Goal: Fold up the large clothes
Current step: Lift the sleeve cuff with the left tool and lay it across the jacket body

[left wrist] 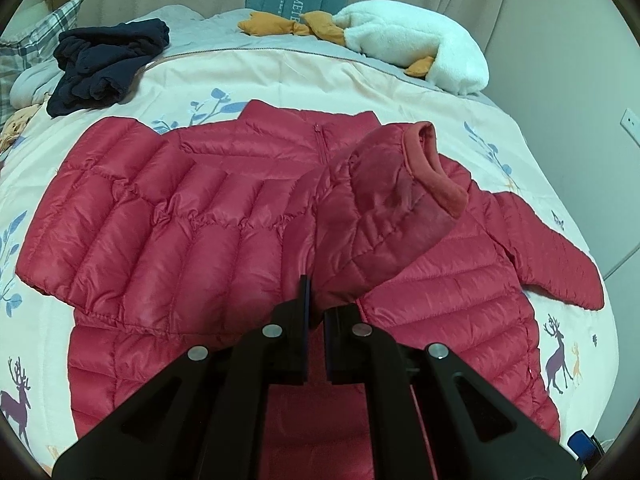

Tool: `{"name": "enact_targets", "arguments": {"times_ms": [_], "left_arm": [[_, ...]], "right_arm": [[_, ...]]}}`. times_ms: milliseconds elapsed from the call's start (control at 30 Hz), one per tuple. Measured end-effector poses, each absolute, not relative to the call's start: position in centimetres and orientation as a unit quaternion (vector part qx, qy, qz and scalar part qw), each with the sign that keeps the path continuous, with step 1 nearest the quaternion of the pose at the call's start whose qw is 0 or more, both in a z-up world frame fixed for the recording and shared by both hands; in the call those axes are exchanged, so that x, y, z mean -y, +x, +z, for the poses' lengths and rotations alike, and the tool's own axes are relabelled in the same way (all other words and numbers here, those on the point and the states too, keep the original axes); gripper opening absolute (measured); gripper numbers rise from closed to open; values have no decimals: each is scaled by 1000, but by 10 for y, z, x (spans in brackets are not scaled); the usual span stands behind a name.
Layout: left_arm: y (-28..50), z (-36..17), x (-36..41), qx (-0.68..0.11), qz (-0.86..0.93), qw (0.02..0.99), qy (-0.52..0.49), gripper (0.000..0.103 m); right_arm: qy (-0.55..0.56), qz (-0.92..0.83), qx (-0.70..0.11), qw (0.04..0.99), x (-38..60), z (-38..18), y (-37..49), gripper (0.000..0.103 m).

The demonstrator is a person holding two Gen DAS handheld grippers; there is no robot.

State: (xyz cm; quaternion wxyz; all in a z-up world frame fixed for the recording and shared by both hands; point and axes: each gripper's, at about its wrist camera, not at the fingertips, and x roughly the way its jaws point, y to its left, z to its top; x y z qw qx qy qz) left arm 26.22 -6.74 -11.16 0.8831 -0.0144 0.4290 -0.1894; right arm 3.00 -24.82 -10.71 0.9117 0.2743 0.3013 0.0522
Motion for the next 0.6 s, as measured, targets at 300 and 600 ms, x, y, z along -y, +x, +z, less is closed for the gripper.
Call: {"name": "enact_targets", "arguments": {"times_ms": [300, 600], "left_arm": [[265, -121, 76, -443, -193, 876, -9, 5], [267, -129, 80, -449, -195, 872, -10, 5]], "right_arm": [[312, 41, -328, 891, 271, -118, 55, 101], [397, 84, -373, 834, 295, -131, 140, 101]]}}
